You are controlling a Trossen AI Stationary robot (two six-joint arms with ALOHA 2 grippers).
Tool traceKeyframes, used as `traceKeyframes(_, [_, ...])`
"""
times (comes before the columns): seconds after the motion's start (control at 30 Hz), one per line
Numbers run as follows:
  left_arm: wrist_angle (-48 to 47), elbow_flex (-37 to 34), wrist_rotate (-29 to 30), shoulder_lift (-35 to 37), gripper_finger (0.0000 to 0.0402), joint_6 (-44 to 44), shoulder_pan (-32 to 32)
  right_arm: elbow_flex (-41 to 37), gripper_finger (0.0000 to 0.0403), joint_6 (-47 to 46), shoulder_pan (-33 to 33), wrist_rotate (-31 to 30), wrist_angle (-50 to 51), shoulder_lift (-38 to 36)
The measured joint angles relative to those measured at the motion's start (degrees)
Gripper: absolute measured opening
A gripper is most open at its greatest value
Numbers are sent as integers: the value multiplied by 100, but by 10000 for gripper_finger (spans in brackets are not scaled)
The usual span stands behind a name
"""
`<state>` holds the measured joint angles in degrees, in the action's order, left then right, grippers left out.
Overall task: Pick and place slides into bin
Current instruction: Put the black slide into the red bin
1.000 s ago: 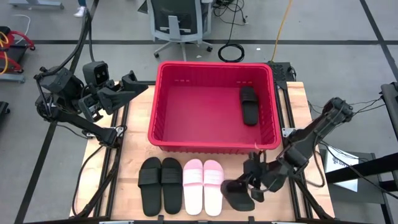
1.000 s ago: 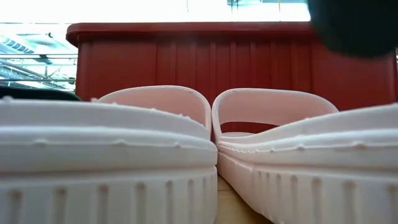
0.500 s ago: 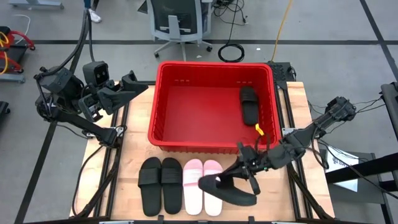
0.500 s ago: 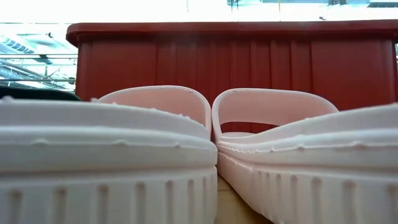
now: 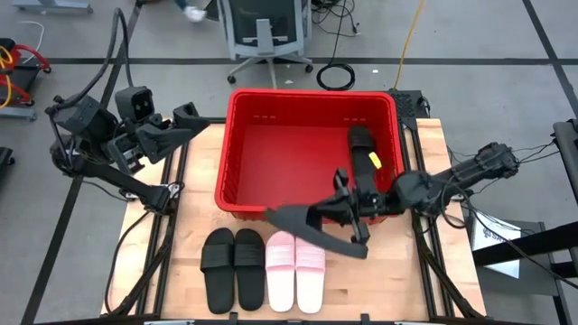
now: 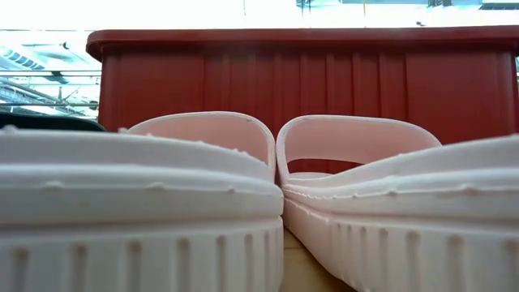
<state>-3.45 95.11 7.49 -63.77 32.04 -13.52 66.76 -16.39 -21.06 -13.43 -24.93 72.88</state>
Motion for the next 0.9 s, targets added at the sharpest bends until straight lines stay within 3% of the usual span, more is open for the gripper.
traceKeyframes(0.43, [-62, 0, 2, 92, 228, -280, 599, 0, 0, 623, 1170, 125, -1160, -1])
traceKeyframes(0.9, [-404, 0, -268, 88, 228, -83, 1212, 2, 0, 1279, 2469, -170, -913, -35])
